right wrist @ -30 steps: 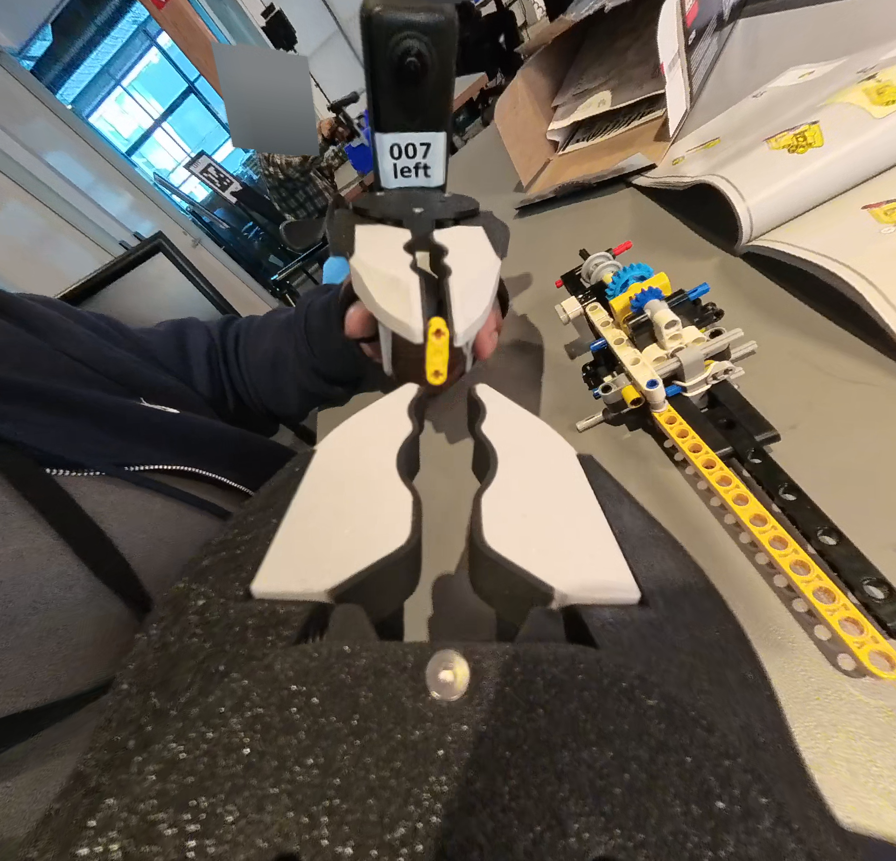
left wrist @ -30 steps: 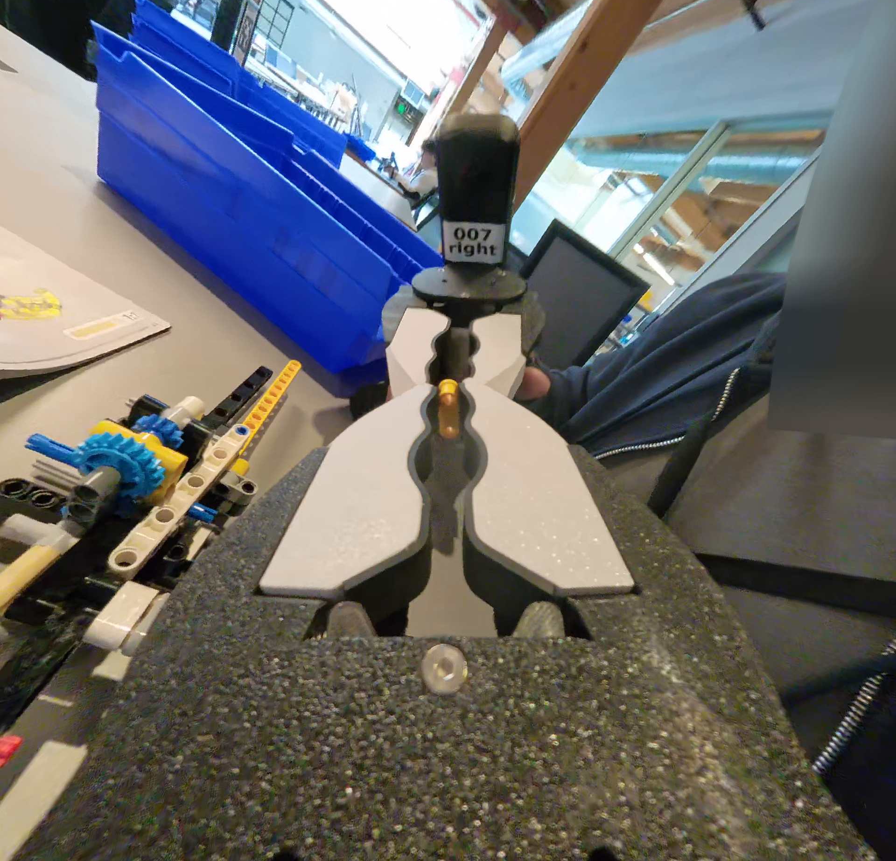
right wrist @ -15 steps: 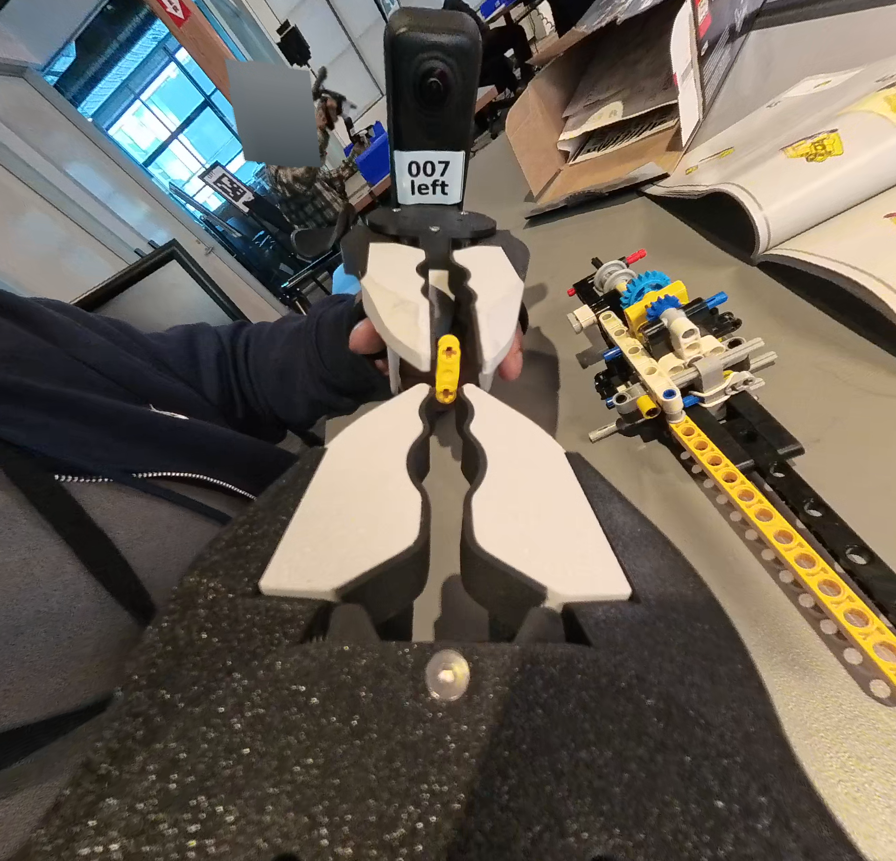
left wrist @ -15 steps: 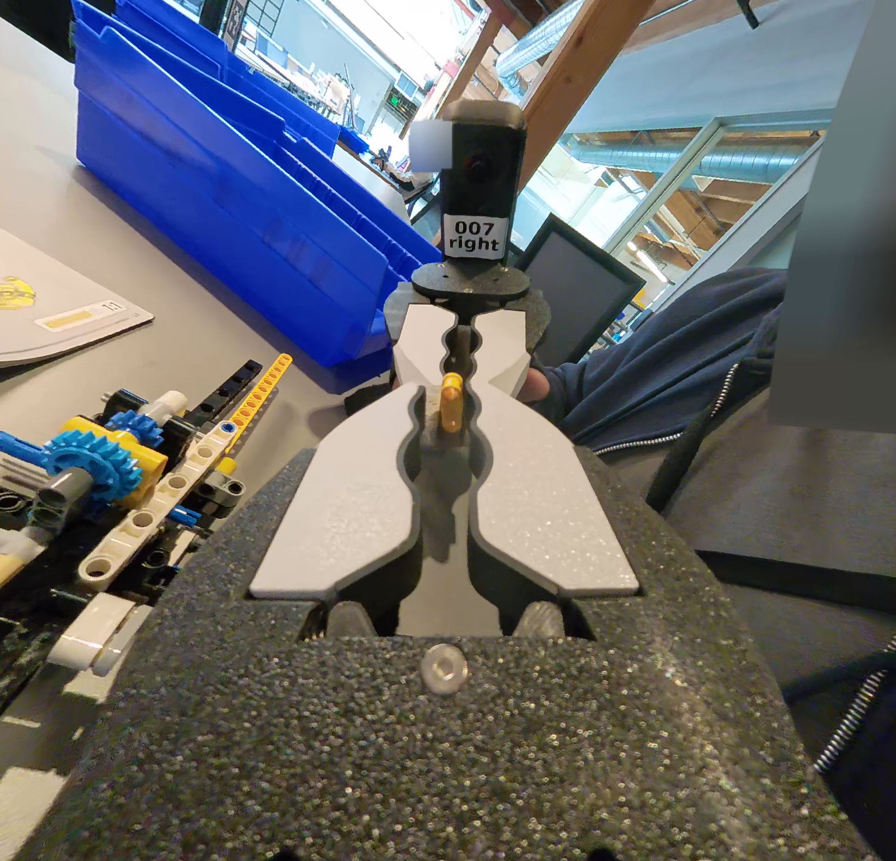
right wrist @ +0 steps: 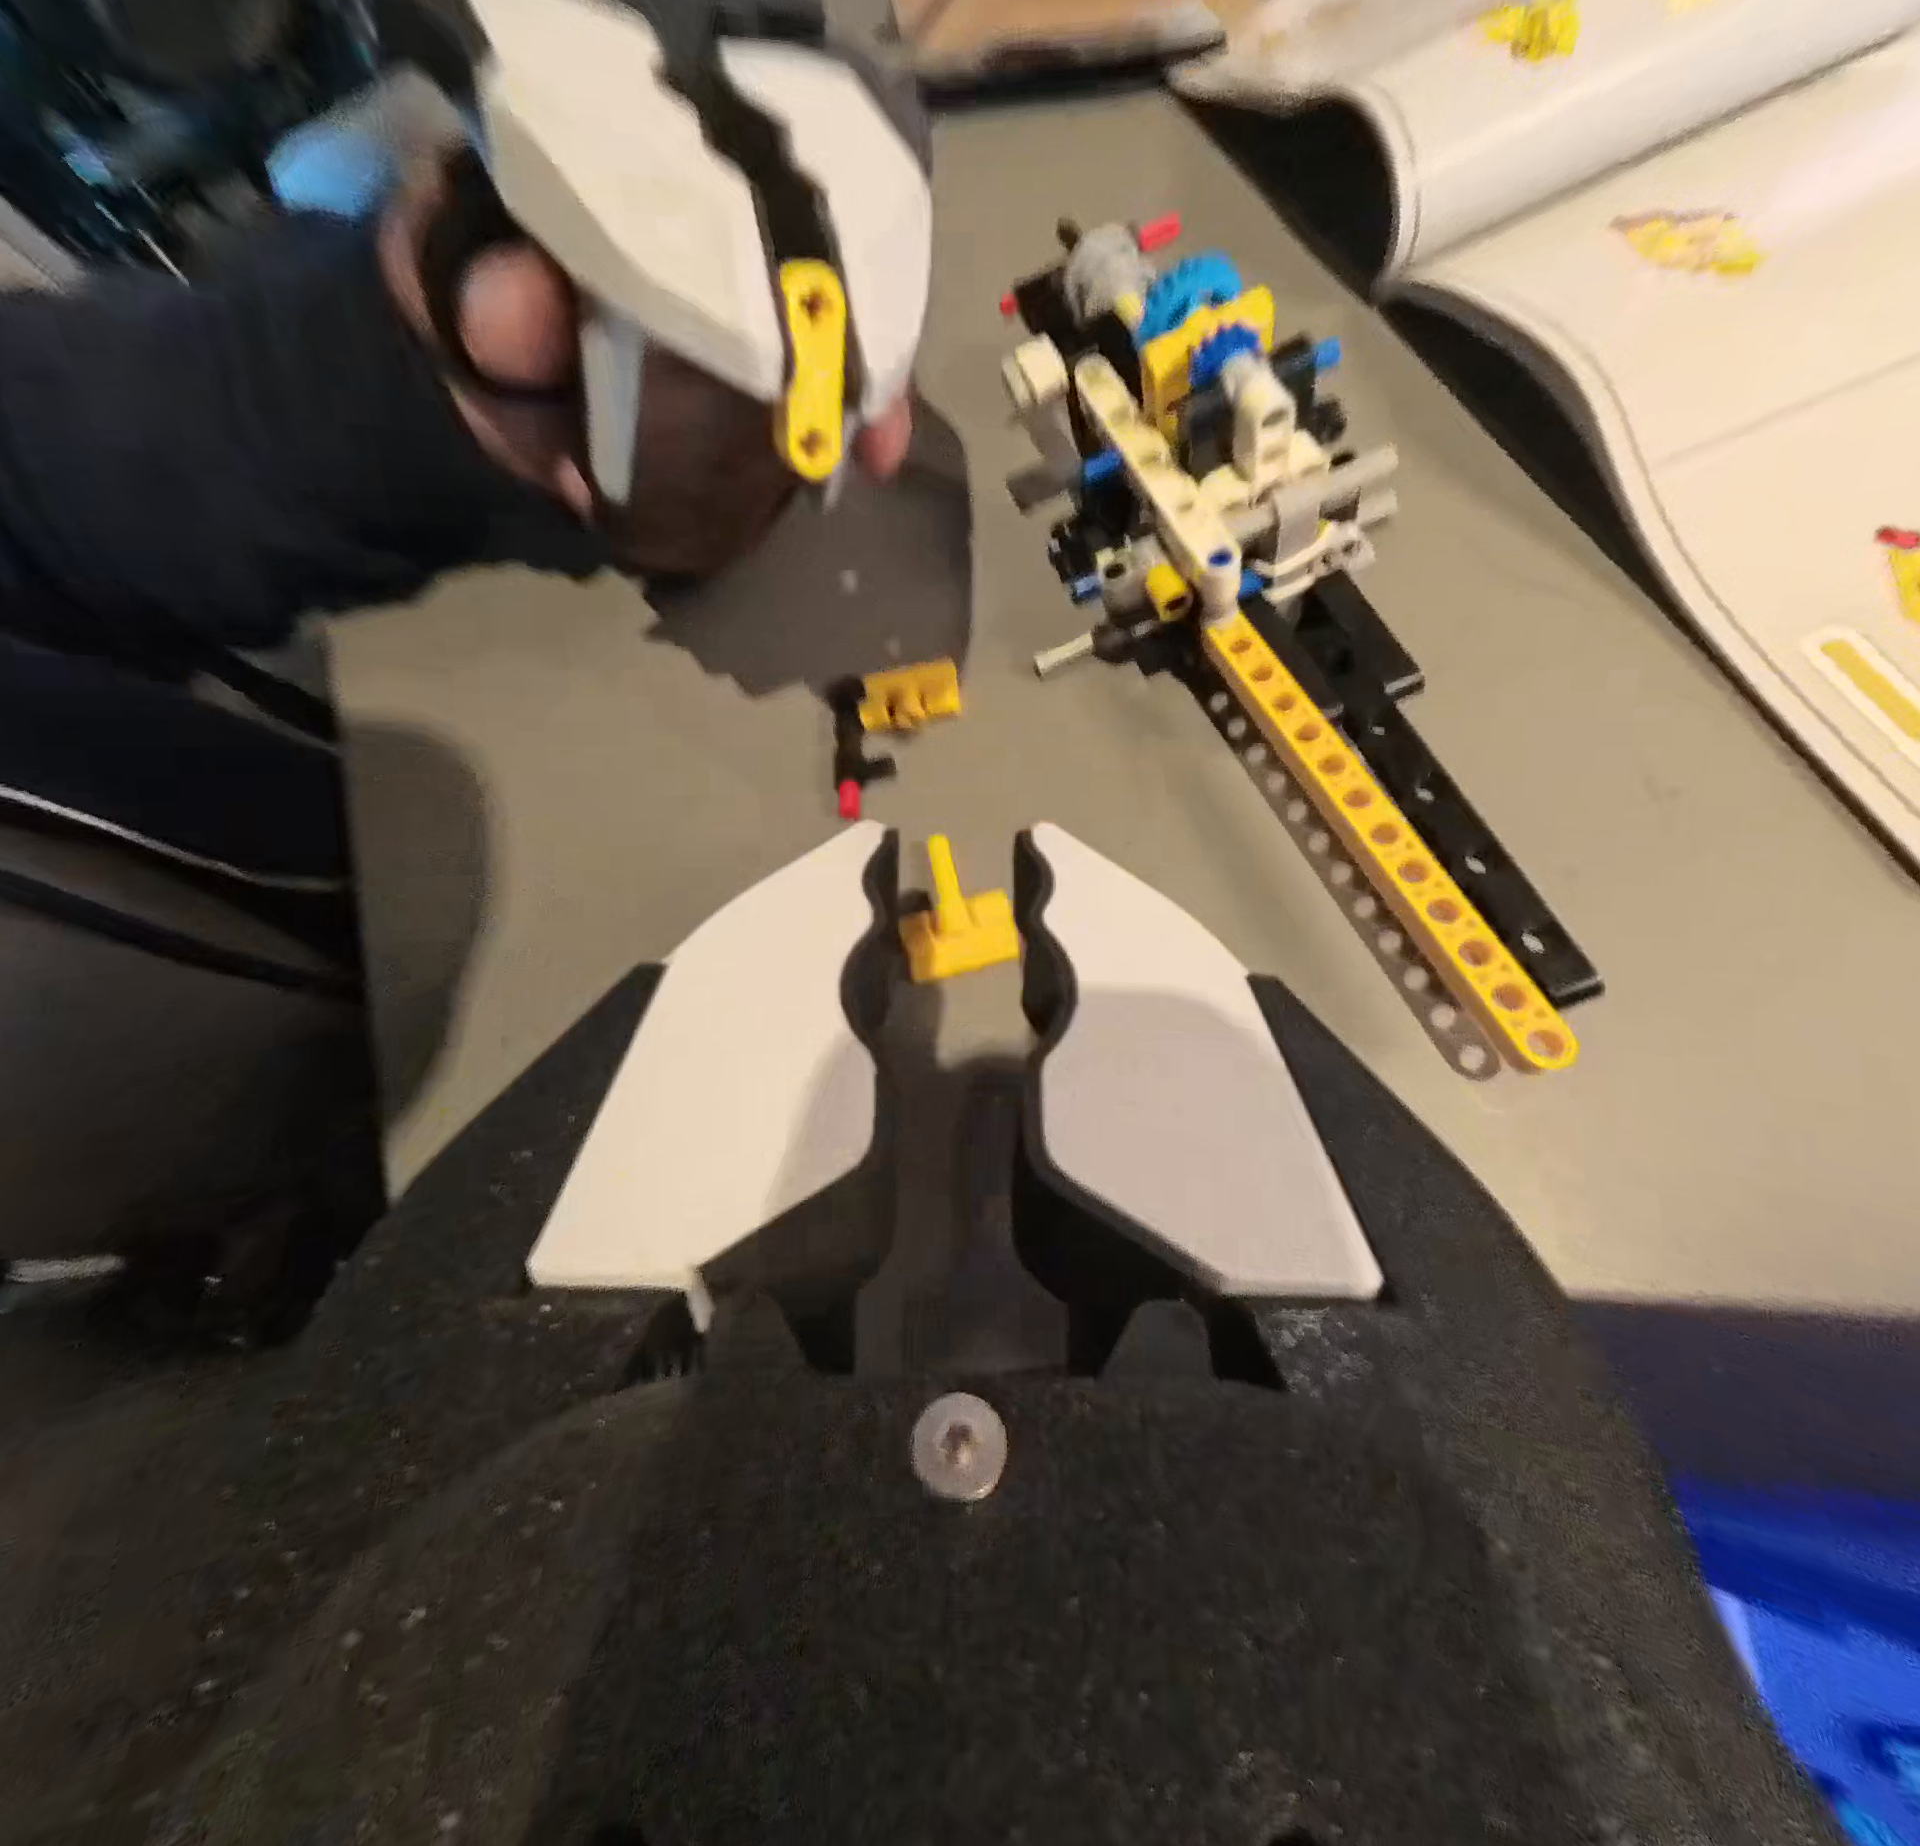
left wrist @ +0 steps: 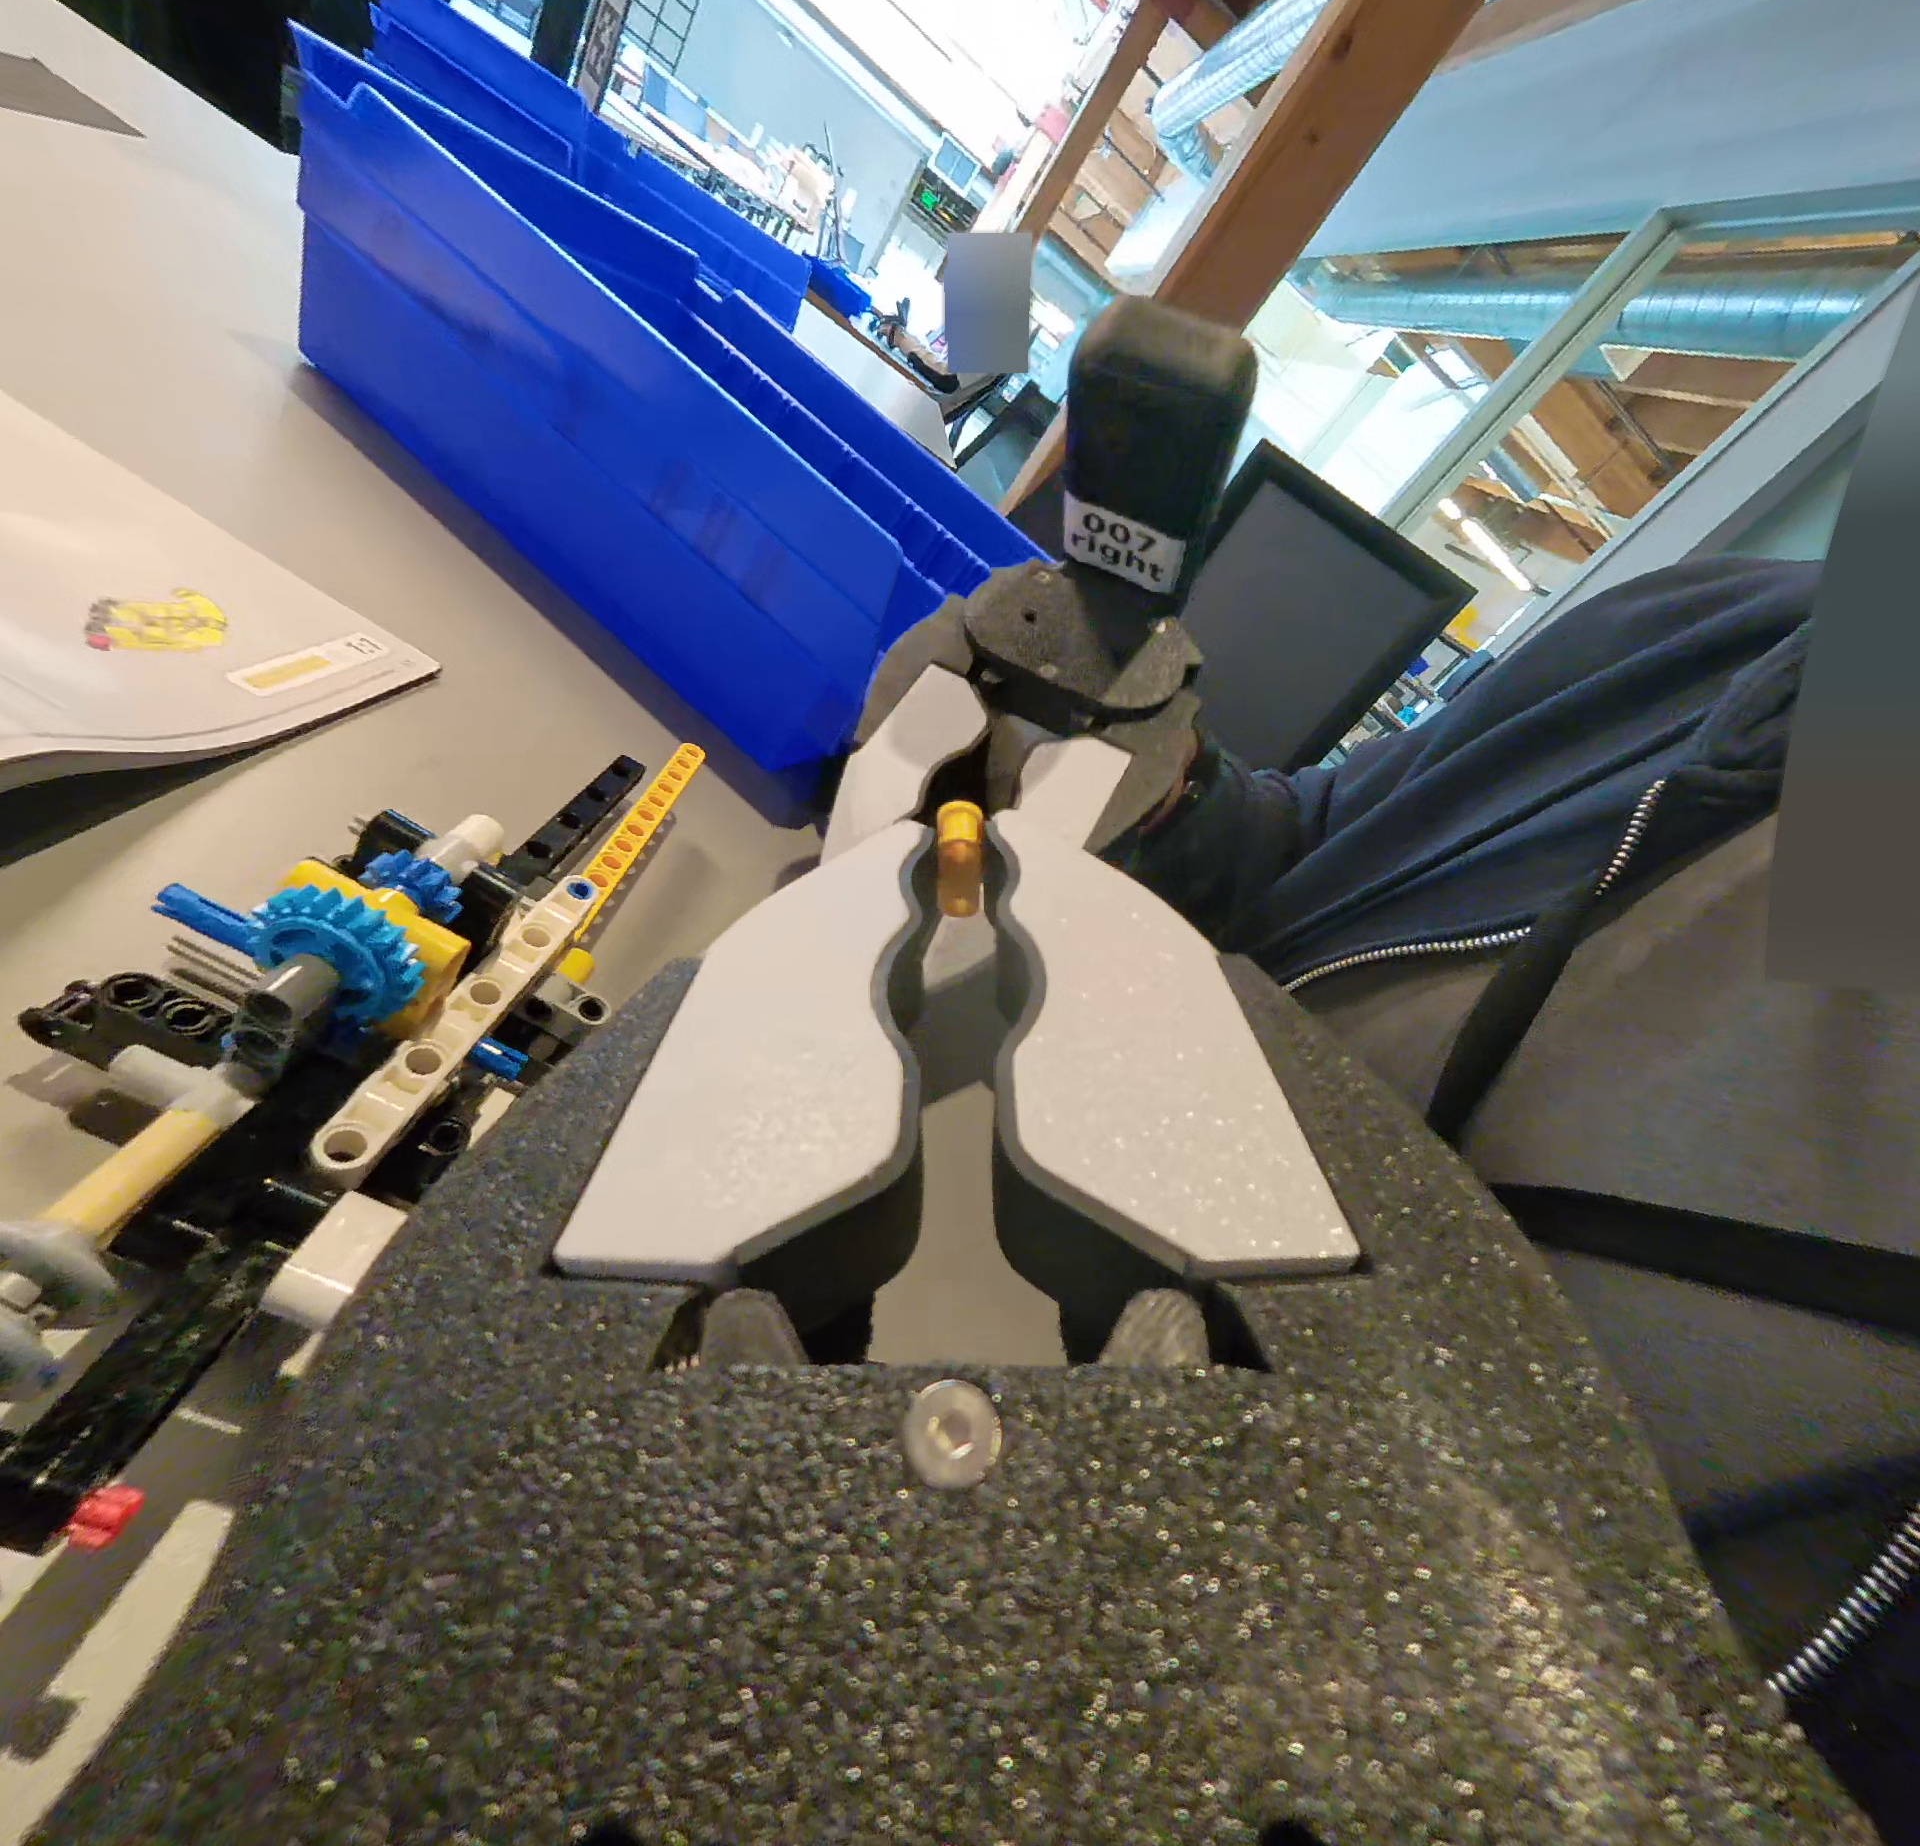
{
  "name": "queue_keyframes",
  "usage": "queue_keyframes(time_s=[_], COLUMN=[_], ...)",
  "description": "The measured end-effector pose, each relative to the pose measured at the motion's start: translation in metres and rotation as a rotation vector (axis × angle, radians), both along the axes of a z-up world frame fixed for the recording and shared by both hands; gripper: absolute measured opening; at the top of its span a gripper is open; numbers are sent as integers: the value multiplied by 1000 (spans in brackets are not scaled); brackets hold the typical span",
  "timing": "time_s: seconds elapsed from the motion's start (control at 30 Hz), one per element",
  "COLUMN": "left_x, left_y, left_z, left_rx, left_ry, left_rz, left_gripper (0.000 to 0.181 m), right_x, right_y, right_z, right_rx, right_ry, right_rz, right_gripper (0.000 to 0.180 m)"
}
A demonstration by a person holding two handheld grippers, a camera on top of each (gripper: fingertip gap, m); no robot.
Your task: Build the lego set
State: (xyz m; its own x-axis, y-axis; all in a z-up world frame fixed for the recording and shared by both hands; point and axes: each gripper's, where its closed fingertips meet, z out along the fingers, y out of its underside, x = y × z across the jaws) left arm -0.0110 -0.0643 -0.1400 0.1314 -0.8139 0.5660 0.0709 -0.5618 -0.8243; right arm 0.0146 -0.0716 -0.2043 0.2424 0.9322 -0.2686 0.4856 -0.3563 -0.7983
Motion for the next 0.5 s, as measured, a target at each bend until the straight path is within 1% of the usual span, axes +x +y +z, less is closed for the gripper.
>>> queue_keyframes(time_s=[0.13, 0.33, 0.5], left_x=[1, 0, 0], left_y=[-2, -3, -4], left_z=[-2, -5, -17], left_rx=[16, 12, -34], left_ry=[26, 45, 101], left_rz=[-7, -10, -29], left_gripper=[8, 8, 8], right_x=[1, 0, 0], right_y=[-4, -5, -6], right_z=[-22, -30, -33], right_rx=[97, 149, 161], right_ry=[-144, -222, -252], right_rz=[34, 57, 67], right_gripper=[25, 30, 30])
